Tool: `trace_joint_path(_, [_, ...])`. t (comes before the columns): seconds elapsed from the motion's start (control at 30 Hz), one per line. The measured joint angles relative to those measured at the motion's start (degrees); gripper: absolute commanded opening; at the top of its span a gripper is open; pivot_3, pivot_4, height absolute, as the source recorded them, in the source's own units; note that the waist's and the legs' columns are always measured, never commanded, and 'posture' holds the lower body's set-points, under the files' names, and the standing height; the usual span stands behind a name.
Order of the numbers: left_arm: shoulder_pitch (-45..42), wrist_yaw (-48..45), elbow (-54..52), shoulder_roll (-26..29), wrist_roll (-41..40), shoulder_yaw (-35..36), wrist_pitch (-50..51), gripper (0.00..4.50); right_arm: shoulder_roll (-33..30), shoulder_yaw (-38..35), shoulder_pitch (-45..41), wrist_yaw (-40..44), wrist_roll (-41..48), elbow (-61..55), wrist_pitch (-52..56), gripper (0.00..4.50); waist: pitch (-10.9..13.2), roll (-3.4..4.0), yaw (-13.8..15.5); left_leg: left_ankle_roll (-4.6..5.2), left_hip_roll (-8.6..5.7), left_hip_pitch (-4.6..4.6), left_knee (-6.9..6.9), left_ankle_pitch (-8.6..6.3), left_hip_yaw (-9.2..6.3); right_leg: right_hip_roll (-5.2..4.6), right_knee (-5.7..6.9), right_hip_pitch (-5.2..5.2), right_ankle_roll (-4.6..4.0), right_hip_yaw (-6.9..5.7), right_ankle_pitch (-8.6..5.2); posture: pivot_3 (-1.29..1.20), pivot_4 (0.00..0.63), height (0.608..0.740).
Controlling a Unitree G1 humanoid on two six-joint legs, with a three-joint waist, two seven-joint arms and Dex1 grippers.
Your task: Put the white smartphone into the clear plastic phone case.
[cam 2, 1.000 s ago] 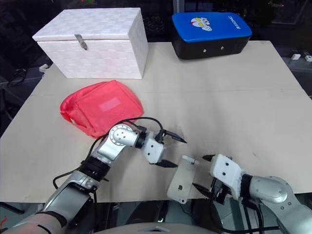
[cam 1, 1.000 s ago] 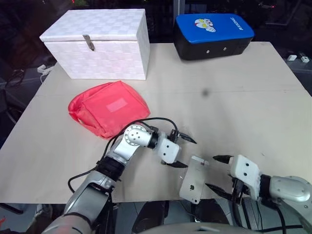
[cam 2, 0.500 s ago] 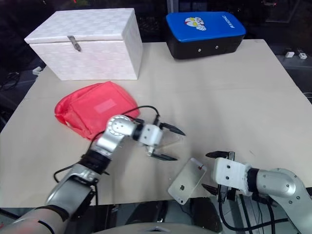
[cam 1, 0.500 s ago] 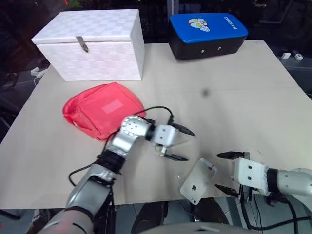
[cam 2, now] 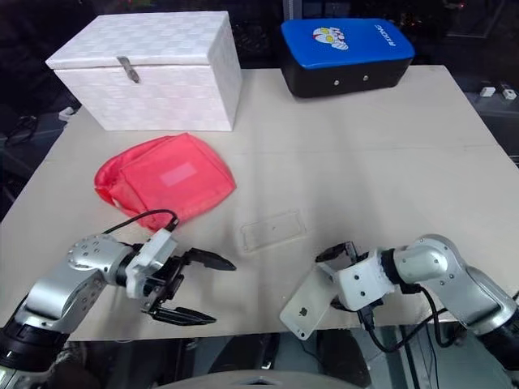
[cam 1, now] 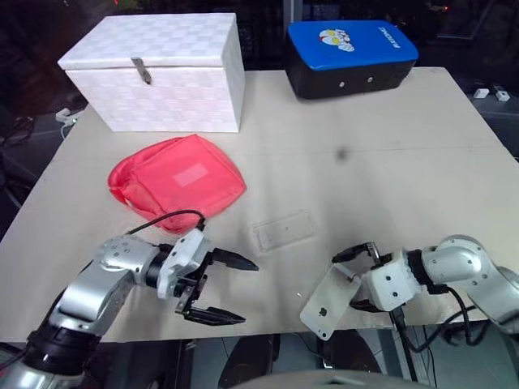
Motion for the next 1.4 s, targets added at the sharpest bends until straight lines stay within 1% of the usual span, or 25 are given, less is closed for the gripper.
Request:
trace_joint_path(0.17, [1.7,1.9,0.1,-0.3,0.3,1.8,-0.1,4.46,1.9,3.2,-5.3,5.1,-0.3,4.1,-4.5,4.5,0.0,-0.01,0.0,0.0,-0.01,0.01,0.0,0.0,0.01,0.0,-0.02,-0.01,0.0,0.02,0.0,0.0,0.15,0.74])
trace_joint_path(0.3, [1.7,4.8,-4.2,-0.6,0.2,1.9,1.9,4.46,5.6,6.5,-11.2,9.7,-0.3,9.1,-6.2,4.5,0.0,-0.06,-0.4,-0.01,0.0,0.03,-0.01,0.0,0.01,0.01,0.01,0.0,-0.01,0.03,0.01,0.0,0.15,0.74])
trace_joint_path(0.4, [2.0,6.3,-7.2,-0.7,-0.3,2.0,3.1,4.46,8.2,8.1,-14.2,13.2,0.9,13.0,-6.2,4.5,0.0,-0.09,-0.7,-0.02,0.03,0.1,-0.04,0.0,0.01,0.06,0.03,0.01,-0.03,0.06,0.02,0.0,0.15,0.74])
trace_joint_path(0.5, [3.8,6.4,-8.3,-0.7,-1.0,2.9,3.2,4.46,9.6,9.3,-16.1,15.0,2.3,16.2,-5.9,4.5,0.0,-0.09,-0.9,-0.03,0.09,0.12,-0.07,0.0,0.02,0.11,0.03,0.0,-0.07,0.08,0.03,0.0,0.15,0.74])
trace_joint_path(0.7, [9.0,6.9,-8.3,-1.0,-1.2,8.2,0.6,4.46,11.1,10.8,-18.0,15.6,4.1,21.9,-7.1,4.5,-0.1,-0.22,-1.0,-0.02,0.28,0.27,-0.13,-0.02,0.07,0.23,0.0,0.04,-0.23,0.09,0.13,0.0,0.15,0.74])
trace_joint_path(0.73, [10.3,7.5,-8.1,-1.7,-0.6,9.0,-0.7,4.5,11.3,10.9,-17.9,15.6,4.5,23.0,-7.7,3.98,-0.2,-0.31,-1.0,0.0,0.35,0.4,-0.15,-0.04,0.12,0.29,-0.02,0.14,-0.27,0.13,0.15,0.0,0.15,0.74])
trace_joint_path(0.77, [10.7,7.7,-8.0,-1.8,-0.4,9.0,-1.0,4.5,11.3,10.9,-17.8,15.7,4.6,23.2,-7.8,3.74,-0.2,-0.34,-1.0,0.02,0.37,0.46,-0.18,-0.05,0.12,0.3,-0.03,0.21,-0.28,0.13,0.15,0.0,0.15,0.74])
trace_joint_path(0.83, [12.2,8.3,-7.6,-3.0,0.7,9.1,-2.7,4.5,11.1,11.1,-17.2,15.6,4.9,23.9,-8.1,2.97,-0.2,-0.37,-1.0,0.17,0.43,1.19,-0.52,-0.15,0.19,0.32,-0.23,0.84,-0.32,0.18,0.15,0.0,0.15,0.74])
trace_joint_path(0.87, [12.8,8.4,-7.2,-3.3,1.3,9.1,-3.5,4.5,11.0,11.0,-17.0,15.5,5.1,23.9,-8.4,2.72,-0.3,-0.4,-1.0,0.18,0.45,1.35,-0.68,-0.15,0.26,0.31,-0.3,0.93,-0.32,0.25,0.15,0.0,0.15,0.74])
trace_joint_path(0.9, [13.1,8.5,-6.5,-3.8,1.8,9.1,-4.4,4.5,10.7,10.7,-16.6,15.4,5.2,23.8,-8.7,2.59,-0.3,-0.38,-0.8,0.18,0.47,1.41,-0.77,-0.14,0.3,0.32,-0.33,0.93,-0.32,0.29,0.15,0.0,0.15,0.74])
trace_joint_path(1.0, [12.9,8.3,-3.9,-4.4,2.7,9.0,-6.4,4.5,9.5,9.9,-15.2,15.4,6.3,22.9,-9.1,1.54,-0.3,-0.37,-0.6,0.16,0.73,1.66,-0.83,-0.13,0.53,0.42,-0.34,1.07,-0.35,0.35,0.16,0.0,0.15,0.74])
trace_joint_path(1.03, [12.6,8.3,-3.2,-4.7,2.8,9.0,-6.9,4.5,9.1,9.6,-14.8,15.3,6.7,22.5,-9.1,1.35,-0.3,-0.38,-0.6,0.16,0.79,1.74,-0.86,-0.13,0.59,0.42,-0.35,1.11,-0.36,0.35,0.17,0.0,0.15,0.74])
trace_joint_path(1.07, [12.2,8.1,-2.5,-4.9,3.1,8.9,-7.4,4.5,8.9,9.2,-14.2,15.3,7.2,22.4,-9.1,1.02,-0.3,-0.39,-0.6,0.15,0.85,1.83,-0.87,-0.14,0.66,0.43,-0.37,1.18,-0.37,0.35,0.18,0.0,0.15,0.74])
trace_joint_path(1.1, [11.2,8.0,-1.5,-5.2,3.5,8.5,-8.0,4.5,8.4,8.4,-13.2,15.1,8.0,21.9,-8.5,0.81,-0.3,-0.37,-0.5,0.15,0.9,2.02,-0.91,-0.14,0.73,0.42,-0.39,1.32,-0.37,0.36,0.18,0.0,0.15,0.74])
trace_joint_path(1.2, [9.7,7.7,0.1,-5.8,3.7,8.3,-9.3,4.5,7.9,6.5,-11.3,14.0,10.0,20.0,-4.3,0.39,-0.3,-0.38,-0.5,0.15,0.96,2.07,-0.92,-0.14,0.79,0.42,-0.42,1.35,-0.39,0.36,0.19,0.0,0.15,0.74])
trace_joint_path(1.33, [8.4,7.4,2.5,-6.8,4.2,7.3,-10.9,4.5,8.1,3.4,-9.3,9.8,11.5,16.9,2.7,0.25,-0.3,-0.36,-0.3,0.15,0.97,2.06,-0.92,-0.14,0.83,0.4,-0.46,1.35,-0.43,0.36,0.22,0.0,0.15,0.74])
trace_joint_path(1.4, [8.2,7.4,3.5,-7.2,4.7,6.9,-11.7,4.5,8.4,0.3,-8.1,6.1,12.0,14.9,5.4,0.04,-0.3,-0.33,-0.2,0.15,0.96,2.01,-0.92,-0.14,0.84,0.38,-0.49,1.33,-0.43,0.36,0.23,0.0,0.15,0.74])
